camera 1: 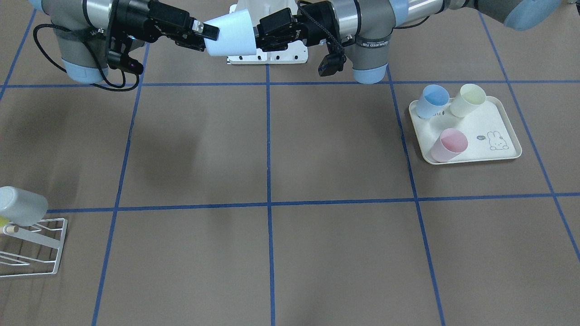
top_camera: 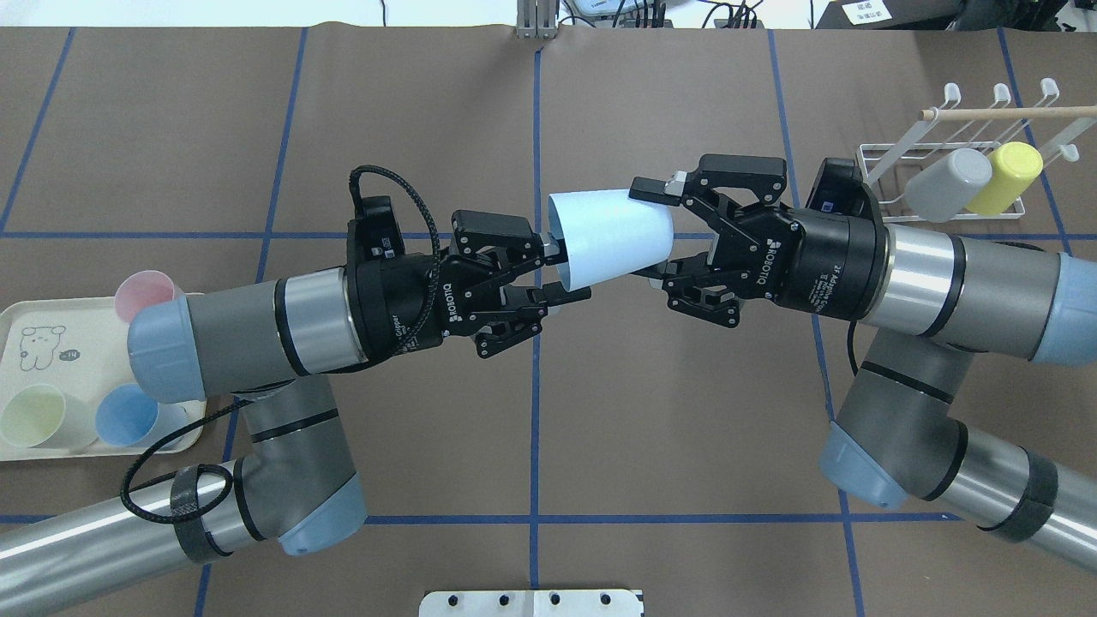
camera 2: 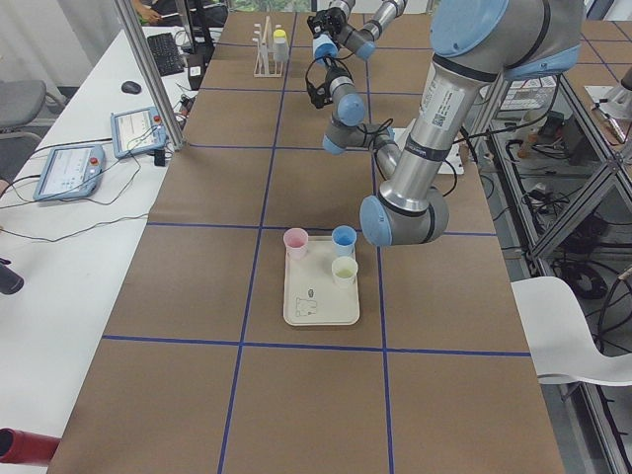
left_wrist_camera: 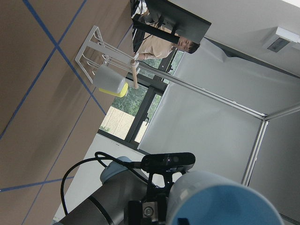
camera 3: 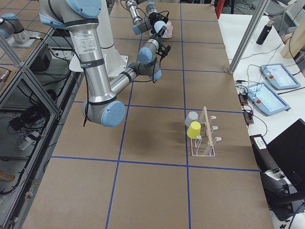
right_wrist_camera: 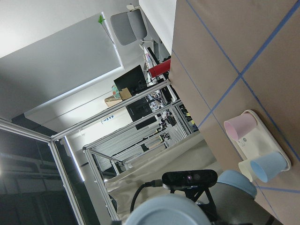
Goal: Transfer IKEA cup to right arm and place on rack
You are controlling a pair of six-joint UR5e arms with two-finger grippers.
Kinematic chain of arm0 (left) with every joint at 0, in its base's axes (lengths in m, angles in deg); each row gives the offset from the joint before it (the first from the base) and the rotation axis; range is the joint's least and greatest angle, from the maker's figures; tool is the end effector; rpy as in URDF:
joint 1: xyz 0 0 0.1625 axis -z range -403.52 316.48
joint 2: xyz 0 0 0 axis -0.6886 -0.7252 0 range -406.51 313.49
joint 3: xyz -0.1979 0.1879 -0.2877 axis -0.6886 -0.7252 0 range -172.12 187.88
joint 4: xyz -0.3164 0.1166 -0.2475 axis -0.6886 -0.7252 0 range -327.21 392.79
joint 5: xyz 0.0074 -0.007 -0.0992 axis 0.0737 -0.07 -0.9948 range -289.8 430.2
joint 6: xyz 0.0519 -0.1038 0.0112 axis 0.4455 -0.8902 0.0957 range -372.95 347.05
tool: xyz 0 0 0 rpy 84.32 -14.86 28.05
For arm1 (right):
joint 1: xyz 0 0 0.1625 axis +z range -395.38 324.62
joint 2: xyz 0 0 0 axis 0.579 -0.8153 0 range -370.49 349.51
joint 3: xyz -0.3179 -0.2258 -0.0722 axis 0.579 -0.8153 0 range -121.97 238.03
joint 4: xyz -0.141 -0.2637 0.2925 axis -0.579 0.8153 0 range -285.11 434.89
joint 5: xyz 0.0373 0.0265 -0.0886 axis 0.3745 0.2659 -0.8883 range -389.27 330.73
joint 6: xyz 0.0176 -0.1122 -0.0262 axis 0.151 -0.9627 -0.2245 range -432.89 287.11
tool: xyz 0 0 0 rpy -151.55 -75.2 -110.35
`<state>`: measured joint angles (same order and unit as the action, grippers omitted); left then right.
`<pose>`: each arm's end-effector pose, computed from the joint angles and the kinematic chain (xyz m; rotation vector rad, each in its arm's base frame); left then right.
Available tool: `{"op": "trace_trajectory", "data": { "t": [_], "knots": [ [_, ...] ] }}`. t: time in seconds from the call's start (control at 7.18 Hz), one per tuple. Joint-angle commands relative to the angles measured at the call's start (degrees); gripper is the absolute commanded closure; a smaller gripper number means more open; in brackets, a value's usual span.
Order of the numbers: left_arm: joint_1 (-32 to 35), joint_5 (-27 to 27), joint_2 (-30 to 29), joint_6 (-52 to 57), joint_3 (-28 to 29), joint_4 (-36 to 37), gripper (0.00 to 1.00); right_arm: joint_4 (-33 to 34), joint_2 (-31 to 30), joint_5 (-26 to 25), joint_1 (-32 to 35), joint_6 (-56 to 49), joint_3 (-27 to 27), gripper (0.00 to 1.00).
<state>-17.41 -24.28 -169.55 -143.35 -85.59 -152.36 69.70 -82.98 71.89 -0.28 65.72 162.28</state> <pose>0.4441 -0.3560 0.1073 -0.3330 2.3249 -0.5012 -0.3355 -0.3712 0.1835 -0.3760 -2.2355 0.5896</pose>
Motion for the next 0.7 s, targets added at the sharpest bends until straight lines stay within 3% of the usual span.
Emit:
{"op": "trace_trajectory", "data": {
  "t": [0.0,0.42,0.56],
  "knots": [
    [1.04,0.43,0.61,0.75,-0.66,0.06,0.01,0.17,-1.59,-0.17,0.84,-7.42,-0.09,1.00],
    [4.29,0.61,1.14,2.24,0.30,1.02,0.01,3.31,-7.83,0.71,5.84,-27.98,-6.92,1.00],
    [4.21,0.61,1.49,4.60,0.83,1.11,0.01,9.43,-8.89,0.71,8.21,-35.10,-7.13,1.00]
  ]
}}
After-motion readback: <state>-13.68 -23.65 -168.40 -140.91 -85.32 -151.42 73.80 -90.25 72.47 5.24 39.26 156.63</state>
